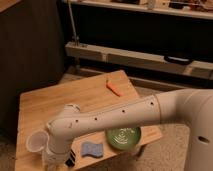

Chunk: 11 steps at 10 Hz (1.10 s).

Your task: Knock the eraser over

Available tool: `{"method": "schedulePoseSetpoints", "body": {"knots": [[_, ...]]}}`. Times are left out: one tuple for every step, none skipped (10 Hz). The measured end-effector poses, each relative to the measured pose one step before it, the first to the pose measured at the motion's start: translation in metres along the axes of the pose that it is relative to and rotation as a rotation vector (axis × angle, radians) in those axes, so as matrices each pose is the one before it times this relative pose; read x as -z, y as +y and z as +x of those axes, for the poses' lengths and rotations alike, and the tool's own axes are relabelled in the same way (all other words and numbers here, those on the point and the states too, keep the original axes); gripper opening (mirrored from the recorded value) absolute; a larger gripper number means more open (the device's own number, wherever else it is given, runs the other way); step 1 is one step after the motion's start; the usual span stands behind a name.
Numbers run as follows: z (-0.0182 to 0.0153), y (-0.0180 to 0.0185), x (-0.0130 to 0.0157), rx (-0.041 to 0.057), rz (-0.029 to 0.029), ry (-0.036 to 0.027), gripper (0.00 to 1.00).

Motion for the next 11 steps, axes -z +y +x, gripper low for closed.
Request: {"method": "schedulePoseSetpoints", "body": {"knots": [[-0.00348,0.00709,0.00201,-0.01369,-0.01723,0.00266,0.0],[-0.00153,0.00924,0.0034,-0.02345,-0.01945,0.00731,0.0],[0.00159,0.00498,0.00321,-0.02126,-0.02172,0.01054,0.0],[0.00299,0.00353,0.00204,-0.01445,-0.01624,0.0077,0.0],[0.00385,0.00327,0.00282,-0.01824,-0.01137,0.01228,0.0],[0.00207,0.00167,0.00132,-0.00937,-0.00521,0.00683,0.0],[0.00183,0.00177,0.00134,-0.01058,-0.00221,0.00676,0.0],[0.00323,0.00291,0.00186,-0.01473,0.00137,0.00653,0.0],[0.00249,0.00139,0.00053,-0.00737,0.0006,0.00104,0.0],[0.00182,-0.00004,-0.00065,-0.00366,-0.00123,-0.00425,0.0],[0.00119,0.00021,-0.00002,-0.00191,0.00094,-0.00339,0.0]]}}
